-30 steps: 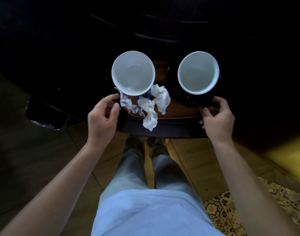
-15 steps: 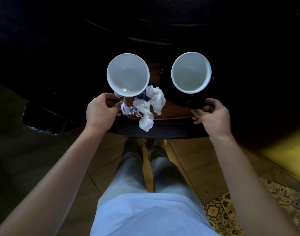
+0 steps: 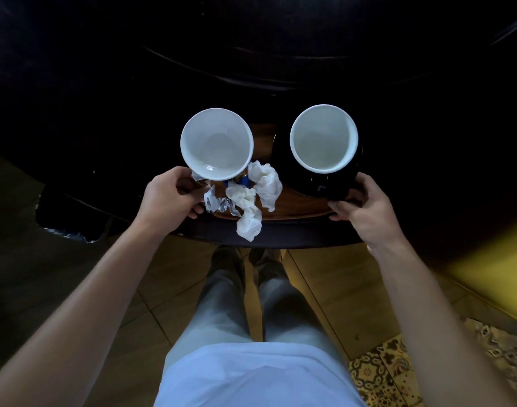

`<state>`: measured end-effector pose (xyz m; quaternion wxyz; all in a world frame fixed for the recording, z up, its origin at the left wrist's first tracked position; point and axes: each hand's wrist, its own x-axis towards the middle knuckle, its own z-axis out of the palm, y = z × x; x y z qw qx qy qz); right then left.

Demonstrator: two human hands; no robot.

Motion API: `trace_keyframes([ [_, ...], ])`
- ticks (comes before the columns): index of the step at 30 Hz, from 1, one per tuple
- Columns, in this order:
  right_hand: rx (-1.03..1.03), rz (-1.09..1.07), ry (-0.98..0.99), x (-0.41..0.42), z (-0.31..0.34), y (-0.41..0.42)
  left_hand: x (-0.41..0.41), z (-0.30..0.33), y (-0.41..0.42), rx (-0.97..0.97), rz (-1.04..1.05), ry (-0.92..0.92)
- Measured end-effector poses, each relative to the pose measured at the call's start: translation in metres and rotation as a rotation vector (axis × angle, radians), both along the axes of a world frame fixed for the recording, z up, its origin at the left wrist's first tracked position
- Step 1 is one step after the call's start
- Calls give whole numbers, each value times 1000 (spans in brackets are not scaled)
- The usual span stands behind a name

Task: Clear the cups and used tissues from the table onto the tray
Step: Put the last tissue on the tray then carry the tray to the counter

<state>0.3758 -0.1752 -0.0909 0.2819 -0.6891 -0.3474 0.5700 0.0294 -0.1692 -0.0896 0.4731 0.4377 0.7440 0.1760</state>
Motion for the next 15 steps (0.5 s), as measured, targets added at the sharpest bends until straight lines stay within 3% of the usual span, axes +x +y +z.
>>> trace_keyframes([
  [15, 28, -91, 188, -8, 21, 0, -8, 19, -3, 96, 55, -284],
])
